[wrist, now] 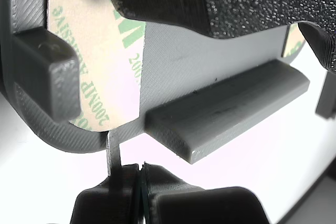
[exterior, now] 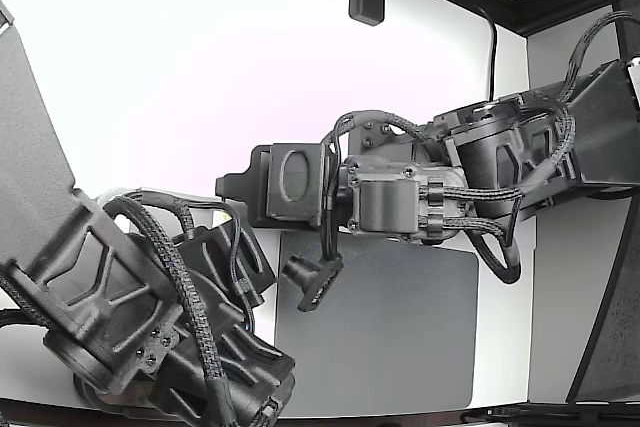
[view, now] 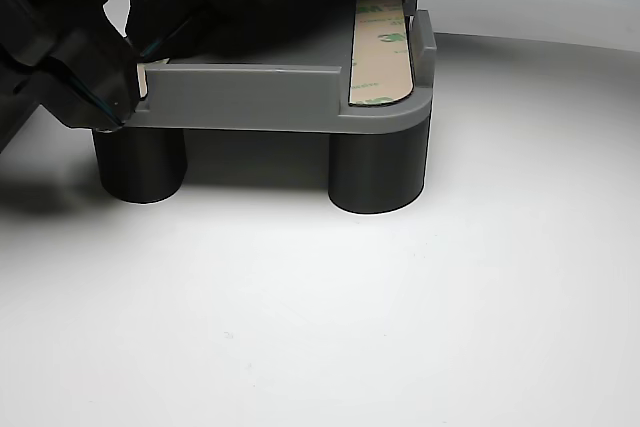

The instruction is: Peel off protective film from adhesive tape.

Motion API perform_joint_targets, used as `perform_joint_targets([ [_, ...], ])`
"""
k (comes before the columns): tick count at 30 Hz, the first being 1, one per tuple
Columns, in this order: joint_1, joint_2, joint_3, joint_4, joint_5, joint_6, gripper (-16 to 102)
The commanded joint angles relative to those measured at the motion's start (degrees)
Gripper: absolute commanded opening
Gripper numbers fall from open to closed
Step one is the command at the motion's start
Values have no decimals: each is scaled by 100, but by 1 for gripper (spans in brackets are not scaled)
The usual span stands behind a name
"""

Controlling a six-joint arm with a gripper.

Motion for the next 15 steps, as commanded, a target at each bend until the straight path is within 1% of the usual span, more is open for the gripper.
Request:
perform_joint_targets([
  [1,-18,141,-176,-35,18,18,-11],
  [15,-9,246,-158,9,35,-26,-11],
])
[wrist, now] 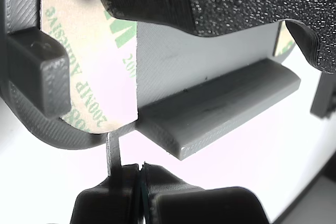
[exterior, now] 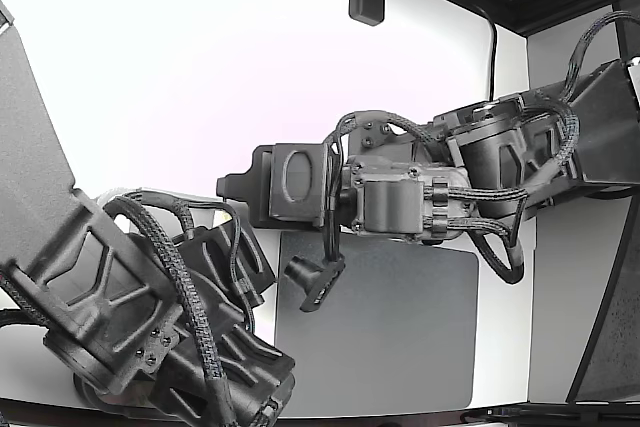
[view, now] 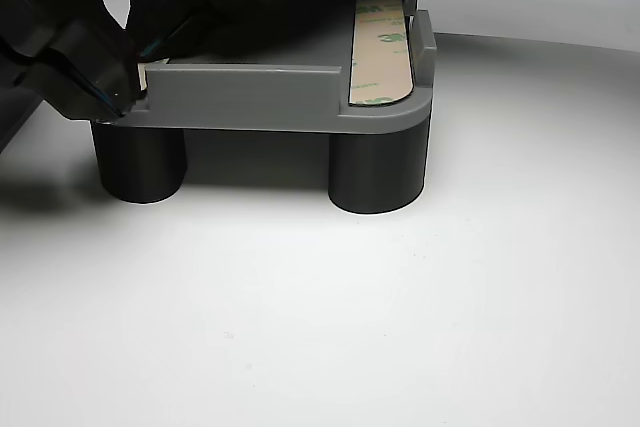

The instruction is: Peel off protective film from adhesive tape.

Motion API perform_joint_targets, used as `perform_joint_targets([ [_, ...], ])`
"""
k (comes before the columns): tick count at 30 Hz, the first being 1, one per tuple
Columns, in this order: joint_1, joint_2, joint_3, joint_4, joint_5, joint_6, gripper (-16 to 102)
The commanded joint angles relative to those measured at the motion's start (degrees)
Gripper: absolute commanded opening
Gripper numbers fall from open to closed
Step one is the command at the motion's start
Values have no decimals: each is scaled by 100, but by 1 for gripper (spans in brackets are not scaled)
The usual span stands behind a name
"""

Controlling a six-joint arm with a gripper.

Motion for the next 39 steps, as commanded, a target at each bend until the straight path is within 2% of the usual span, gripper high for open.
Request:
perform_joint_targets([
  [1,-35,158,-158,-9,18,-9,-11],
  [39,-35,114,-70,-114,70,-44,-11],
])
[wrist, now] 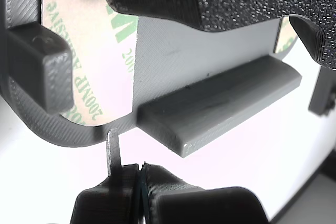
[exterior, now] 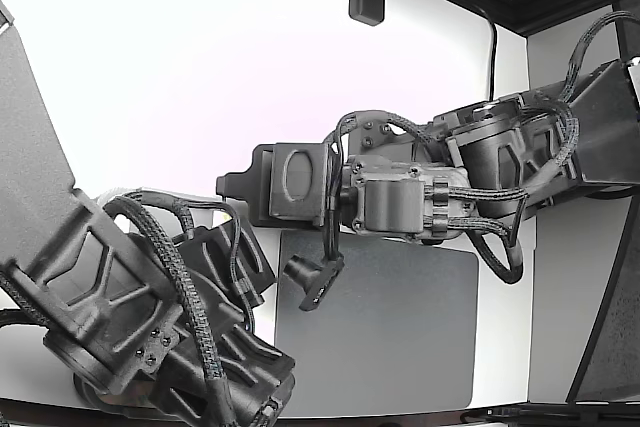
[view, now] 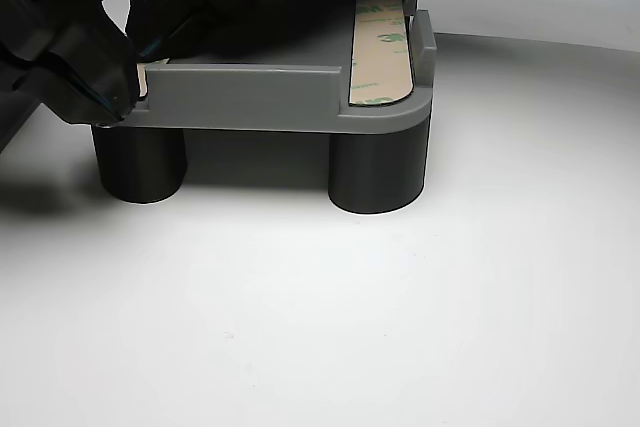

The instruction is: Peel off protective film from adhesive tape.

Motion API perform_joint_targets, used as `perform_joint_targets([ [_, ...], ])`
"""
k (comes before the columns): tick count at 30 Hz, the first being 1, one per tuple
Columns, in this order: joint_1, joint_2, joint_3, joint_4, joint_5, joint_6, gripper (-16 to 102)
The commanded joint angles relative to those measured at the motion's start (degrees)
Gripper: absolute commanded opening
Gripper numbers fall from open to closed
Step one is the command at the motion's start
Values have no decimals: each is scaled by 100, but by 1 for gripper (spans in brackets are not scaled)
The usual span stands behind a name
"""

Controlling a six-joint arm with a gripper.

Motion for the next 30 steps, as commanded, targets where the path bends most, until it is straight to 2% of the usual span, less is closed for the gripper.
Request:
perform_joint_targets([
  [1,-35,79,-158,-18,18,-9,-11],
  [30,-35,18,-202,-26,18,9,-11],
])
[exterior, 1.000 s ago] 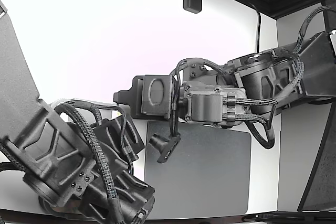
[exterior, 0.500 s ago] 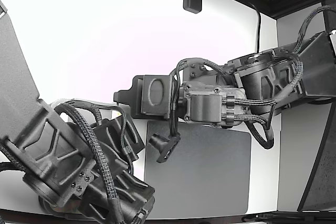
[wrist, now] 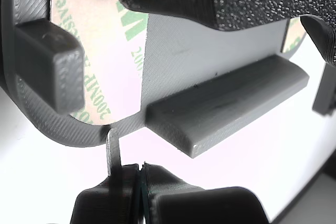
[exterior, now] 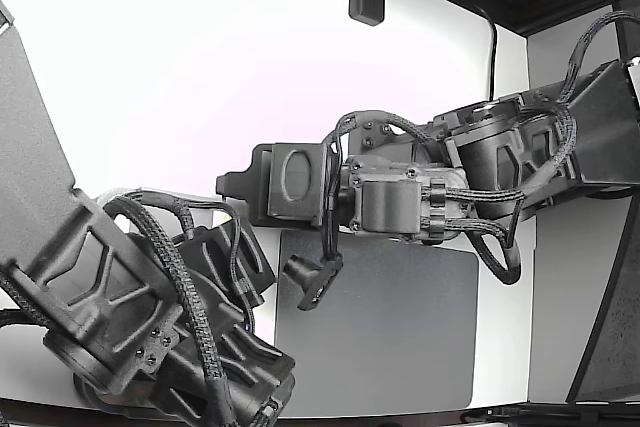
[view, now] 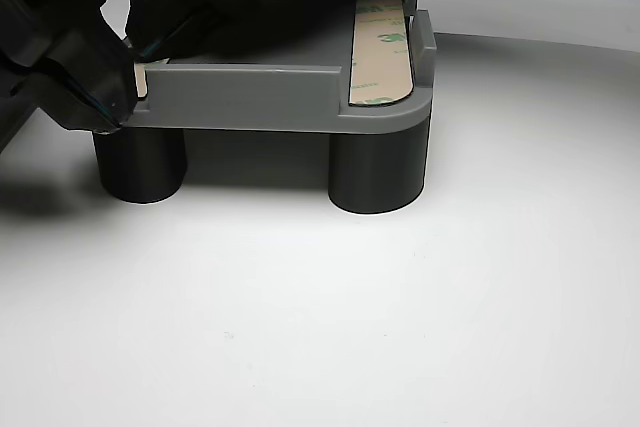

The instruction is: Peel off protective film from adhesive tape.

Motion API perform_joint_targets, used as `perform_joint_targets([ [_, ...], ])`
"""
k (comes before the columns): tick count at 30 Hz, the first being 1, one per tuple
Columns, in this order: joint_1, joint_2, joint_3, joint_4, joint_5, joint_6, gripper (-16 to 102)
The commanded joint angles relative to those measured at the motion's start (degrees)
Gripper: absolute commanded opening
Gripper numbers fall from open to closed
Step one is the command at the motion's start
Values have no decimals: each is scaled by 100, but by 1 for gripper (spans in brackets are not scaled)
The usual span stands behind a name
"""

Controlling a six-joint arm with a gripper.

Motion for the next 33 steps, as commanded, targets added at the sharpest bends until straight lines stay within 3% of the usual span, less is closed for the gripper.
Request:
perform_joint_targets([
  [1,-35,70,-211,-35,9,0,-11],
  [33,-18,18,-272,9,9,88,-11],
])
